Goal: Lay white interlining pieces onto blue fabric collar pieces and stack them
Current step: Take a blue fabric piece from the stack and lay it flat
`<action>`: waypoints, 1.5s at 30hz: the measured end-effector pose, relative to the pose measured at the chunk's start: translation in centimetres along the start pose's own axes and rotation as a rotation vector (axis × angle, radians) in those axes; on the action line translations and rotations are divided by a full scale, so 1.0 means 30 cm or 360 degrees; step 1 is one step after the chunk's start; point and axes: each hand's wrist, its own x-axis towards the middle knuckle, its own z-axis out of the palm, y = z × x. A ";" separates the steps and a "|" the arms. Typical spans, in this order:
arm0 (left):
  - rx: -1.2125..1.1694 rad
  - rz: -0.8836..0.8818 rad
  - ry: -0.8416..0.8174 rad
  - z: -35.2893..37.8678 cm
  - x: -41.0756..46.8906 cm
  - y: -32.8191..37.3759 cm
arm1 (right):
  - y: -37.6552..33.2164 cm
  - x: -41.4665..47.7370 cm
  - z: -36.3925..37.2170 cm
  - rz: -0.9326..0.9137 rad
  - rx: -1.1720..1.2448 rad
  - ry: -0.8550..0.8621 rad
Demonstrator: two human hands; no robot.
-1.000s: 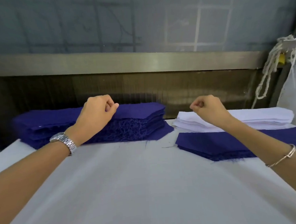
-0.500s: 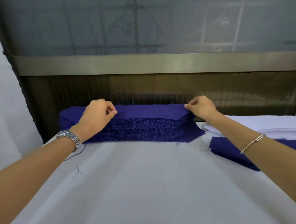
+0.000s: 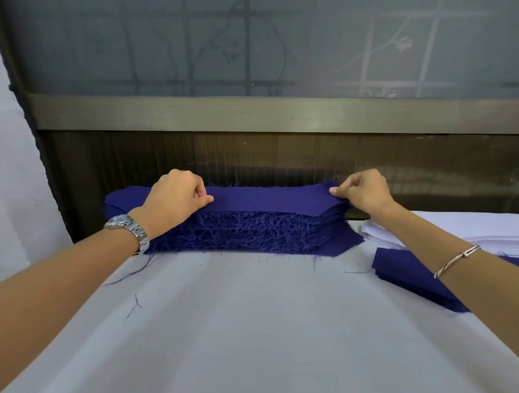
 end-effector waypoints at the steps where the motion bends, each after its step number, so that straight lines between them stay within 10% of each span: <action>1: 0.0004 -0.0005 -0.0007 -0.003 0.003 0.003 | 0.002 -0.001 -0.002 -0.0039 -0.0028 0.0003; 14: -0.0137 -0.0068 -0.0075 0.013 0.049 0.006 | -0.005 -0.042 -0.015 -0.0611 -0.0401 0.0258; 28: -0.0054 0.0213 -0.0134 -0.002 0.089 -0.043 | 0.000 -0.095 -0.082 -0.0945 0.0027 0.0254; 45: -0.0123 0.0397 0.0361 -0.255 -0.073 -0.065 | 0.022 -0.156 -0.388 -0.0398 0.0291 -0.0012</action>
